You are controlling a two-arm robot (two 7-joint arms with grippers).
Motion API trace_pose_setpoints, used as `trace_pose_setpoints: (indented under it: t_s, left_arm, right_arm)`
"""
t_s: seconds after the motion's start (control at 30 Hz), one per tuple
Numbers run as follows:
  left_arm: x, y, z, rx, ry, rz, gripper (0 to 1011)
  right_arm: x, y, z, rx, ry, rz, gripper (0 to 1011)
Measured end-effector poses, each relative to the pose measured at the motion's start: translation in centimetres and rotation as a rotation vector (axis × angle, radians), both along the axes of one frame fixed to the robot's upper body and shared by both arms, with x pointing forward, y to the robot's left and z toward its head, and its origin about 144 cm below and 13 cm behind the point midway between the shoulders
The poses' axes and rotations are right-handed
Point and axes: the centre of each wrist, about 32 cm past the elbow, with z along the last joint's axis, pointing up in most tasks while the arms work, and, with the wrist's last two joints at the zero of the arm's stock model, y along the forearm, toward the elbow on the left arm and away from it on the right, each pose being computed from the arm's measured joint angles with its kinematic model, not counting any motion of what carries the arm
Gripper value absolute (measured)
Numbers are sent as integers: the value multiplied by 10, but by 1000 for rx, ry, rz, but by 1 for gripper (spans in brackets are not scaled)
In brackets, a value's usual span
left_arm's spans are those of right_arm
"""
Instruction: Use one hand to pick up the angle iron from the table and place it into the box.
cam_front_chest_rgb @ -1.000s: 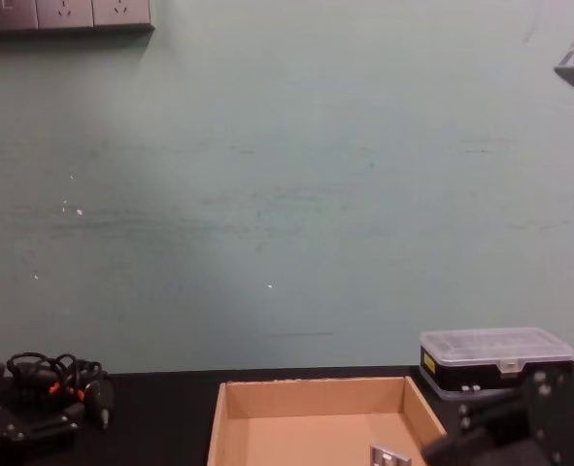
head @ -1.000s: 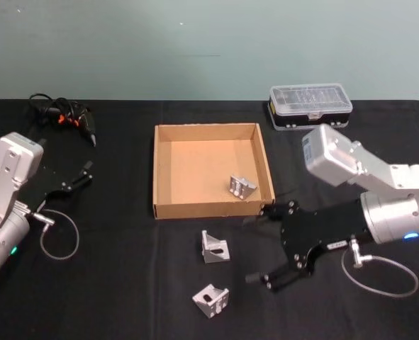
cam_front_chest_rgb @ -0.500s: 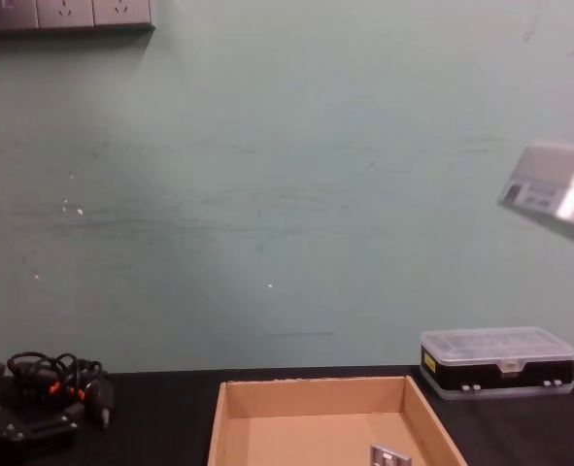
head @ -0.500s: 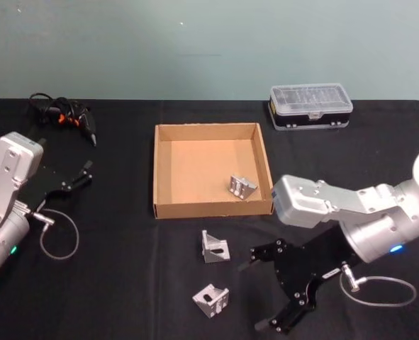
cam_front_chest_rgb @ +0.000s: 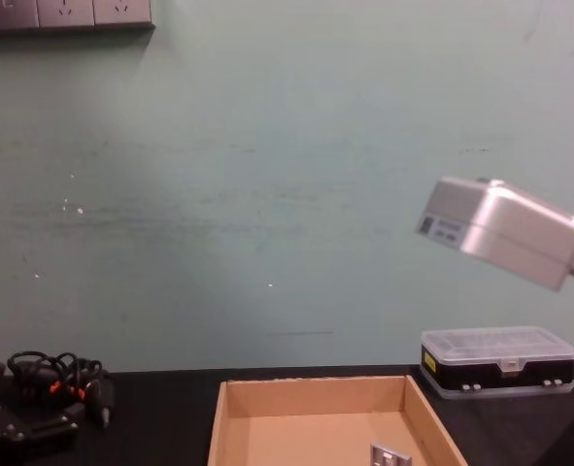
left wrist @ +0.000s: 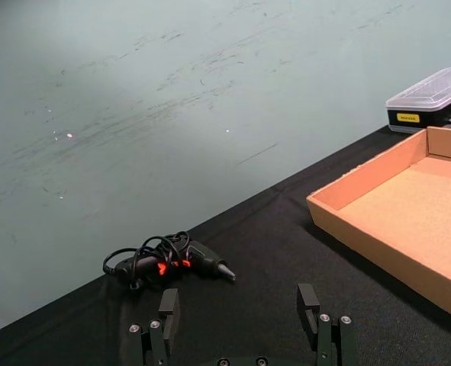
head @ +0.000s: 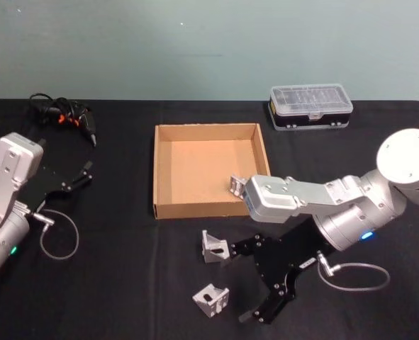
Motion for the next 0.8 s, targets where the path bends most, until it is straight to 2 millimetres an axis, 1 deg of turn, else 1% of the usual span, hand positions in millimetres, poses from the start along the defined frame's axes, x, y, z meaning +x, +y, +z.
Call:
trace_pose_setpoints:
  t_s: [0.47,0.8]
  left_arm:
    - [0,0,0,0,0,0,1011]
    - [0,0,0,0,0,0,1011]
  right_arm:
    - [18,24,-12,-27,30,65,1003]
    - [24,32,-20,-39,46,86,1003]
